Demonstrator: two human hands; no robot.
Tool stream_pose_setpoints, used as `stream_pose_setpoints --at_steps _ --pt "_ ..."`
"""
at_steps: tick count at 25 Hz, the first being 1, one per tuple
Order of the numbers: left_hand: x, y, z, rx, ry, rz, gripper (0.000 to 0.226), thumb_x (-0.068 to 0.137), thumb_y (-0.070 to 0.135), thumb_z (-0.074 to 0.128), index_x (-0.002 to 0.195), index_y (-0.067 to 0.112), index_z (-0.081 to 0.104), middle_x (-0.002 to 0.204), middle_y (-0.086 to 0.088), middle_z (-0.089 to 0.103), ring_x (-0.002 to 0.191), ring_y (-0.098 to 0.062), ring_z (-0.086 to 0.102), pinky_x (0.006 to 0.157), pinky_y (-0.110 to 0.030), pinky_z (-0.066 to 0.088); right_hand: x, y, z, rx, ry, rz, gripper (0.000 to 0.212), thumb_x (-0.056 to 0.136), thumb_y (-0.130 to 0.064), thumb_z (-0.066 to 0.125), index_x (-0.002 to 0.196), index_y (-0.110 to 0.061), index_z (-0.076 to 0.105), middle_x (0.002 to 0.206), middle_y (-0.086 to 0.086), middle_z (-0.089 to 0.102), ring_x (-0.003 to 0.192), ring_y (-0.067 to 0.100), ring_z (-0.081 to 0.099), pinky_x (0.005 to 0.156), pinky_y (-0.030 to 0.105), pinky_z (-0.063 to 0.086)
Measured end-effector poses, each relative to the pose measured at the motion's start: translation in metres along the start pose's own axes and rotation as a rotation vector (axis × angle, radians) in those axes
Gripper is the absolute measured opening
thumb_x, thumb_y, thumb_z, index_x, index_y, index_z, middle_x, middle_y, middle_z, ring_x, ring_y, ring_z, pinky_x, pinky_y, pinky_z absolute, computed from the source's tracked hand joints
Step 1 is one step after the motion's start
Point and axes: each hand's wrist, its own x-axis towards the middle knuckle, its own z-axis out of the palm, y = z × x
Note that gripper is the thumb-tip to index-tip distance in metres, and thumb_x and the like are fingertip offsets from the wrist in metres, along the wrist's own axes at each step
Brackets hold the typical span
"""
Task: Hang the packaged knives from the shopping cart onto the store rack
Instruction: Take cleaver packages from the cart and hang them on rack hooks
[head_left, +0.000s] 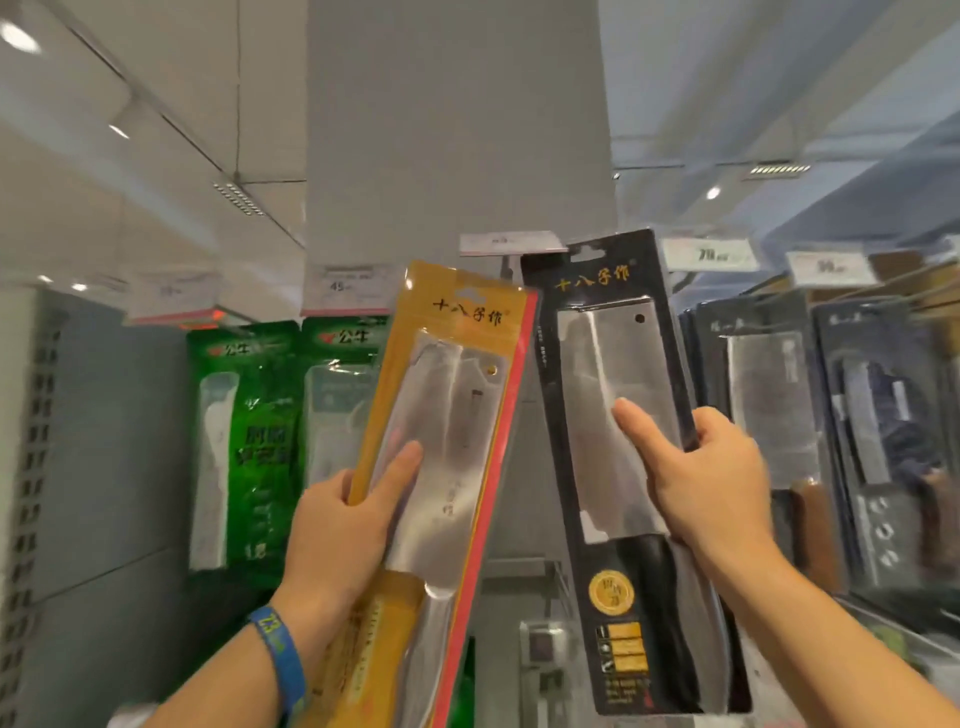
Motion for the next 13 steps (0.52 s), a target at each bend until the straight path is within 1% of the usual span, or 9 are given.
stream_pose_setpoints --at_steps 2,3,5,6,7,8,9,11,13 --pt "0.012 -0.003 0.003 -0.005 -0.027 -0.003 0.078 0.059 0.089 0.063 0.057 0.011 0.054 0.047 -0.007 0.051 0.042 -0.016 0.049 0.047 -0.030 0.038 0.013 -0.001 -0.009 -0.060 0.021 -0.030 0.076 0.072 -0.086 0.060 0.063 -0.014 0.040 0.053 -0.001 0.040 0.047 0.012 0.037 0.046 0.033 0.029" --pt "0.016 -0.004 0.003 -0.013 -0.038 -0.006 0.074 0.061 0.087 0.064 0.055 0.014 0.052 0.046 -0.004 0.050 0.041 -0.015 0.048 0.046 -0.029 0.038 0.018 -0.002 -0.013 -0.083 0.040 -0.035 0.078 0.071 -0.087 0.060 0.063 -0.012 0.041 0.054 0.004 0.043 0.049 0.017 0.039 0.046 0.034 0.030" --pt "0.021 -0.006 0.002 -0.020 -0.061 -0.020 0.069 0.062 0.082 0.067 0.051 0.015 0.055 0.045 0.002 0.055 0.039 -0.010 0.051 0.041 -0.022 0.038 0.024 -0.002 -0.020 -0.097 0.072 -0.031 0.083 0.070 -0.088 0.061 0.064 -0.008 0.041 0.056 0.010 0.046 0.051 0.025 0.043 0.049 0.038 0.035" --pt "0.023 -0.004 0.002 -0.036 -0.073 -0.028 0.067 0.063 0.079 0.067 0.051 0.014 0.061 0.046 0.003 0.059 0.038 -0.007 0.053 0.039 -0.018 0.037 0.026 -0.003 -0.021 -0.091 0.069 -0.027 0.086 0.070 -0.088 0.062 0.066 -0.004 0.043 0.058 0.013 0.050 0.054 0.030 0.046 0.052 0.041 0.039" --pt "0.025 -0.001 0.003 -0.044 -0.083 -0.021 0.059 0.063 0.078 0.067 0.051 0.020 0.066 0.046 0.005 0.061 0.037 -0.004 0.053 0.038 -0.015 0.036 0.028 -0.004 -0.023 -0.085 0.057 -0.025 0.088 0.071 -0.086 0.063 0.069 0.000 0.047 0.062 0.018 0.055 0.058 0.035 0.051 0.056 0.045 0.044" --pt "0.028 0.003 0.005 -0.042 -0.086 0.001 0.054 0.064 0.078 0.067 0.048 0.027 0.066 0.044 0.007 0.059 0.036 -0.002 0.052 0.037 -0.013 0.035 0.030 -0.006 -0.024 -0.085 0.047 -0.027 0.090 0.072 -0.085 0.064 0.073 0.004 0.051 0.067 0.022 0.059 0.062 0.039 0.054 0.059 0.048 0.047" --pt "0.030 0.008 0.008 -0.040 -0.089 0.027 0.055 0.064 0.080 0.066 0.046 0.028 0.063 0.043 0.007 0.056 0.036 -0.003 0.050 0.037 -0.013 0.035 0.031 -0.010 -0.025 -0.085 0.041 -0.034 0.090 0.072 -0.084 0.064 0.076 0.006 0.053 0.069 0.024 0.060 0.063 0.040 0.055 0.060 0.048 0.048" --pt "0.035 0.014 0.014 -0.050 -0.088 0.040 0.063 0.059 0.086 0.066 0.049 0.024 0.063 0.046 0.002 0.059 0.038 -0.008 0.054 0.039 -0.018 0.039 0.030 -0.018 -0.027 -0.070 0.024 -0.057 0.089 0.071 -0.082 0.065 0.074 0.006 0.050 0.064 0.021 0.055 0.056 0.032 0.048 0.056 0.044 0.043" --pt "0.037 0.014 0.021 -0.036 -0.105 -0.006 0.077 0.057 0.089 0.065 0.067 0.013 0.072 0.061 -0.007 0.070 0.052 -0.020 0.068 0.049 -0.030 0.054 0.025 -0.024 -0.025 -0.053 -0.007 -0.058 0.087 0.070 -0.081 0.065 0.072 0.004 0.047 0.060 0.018 0.049 0.054 0.030 0.043 0.054 0.042 0.040"
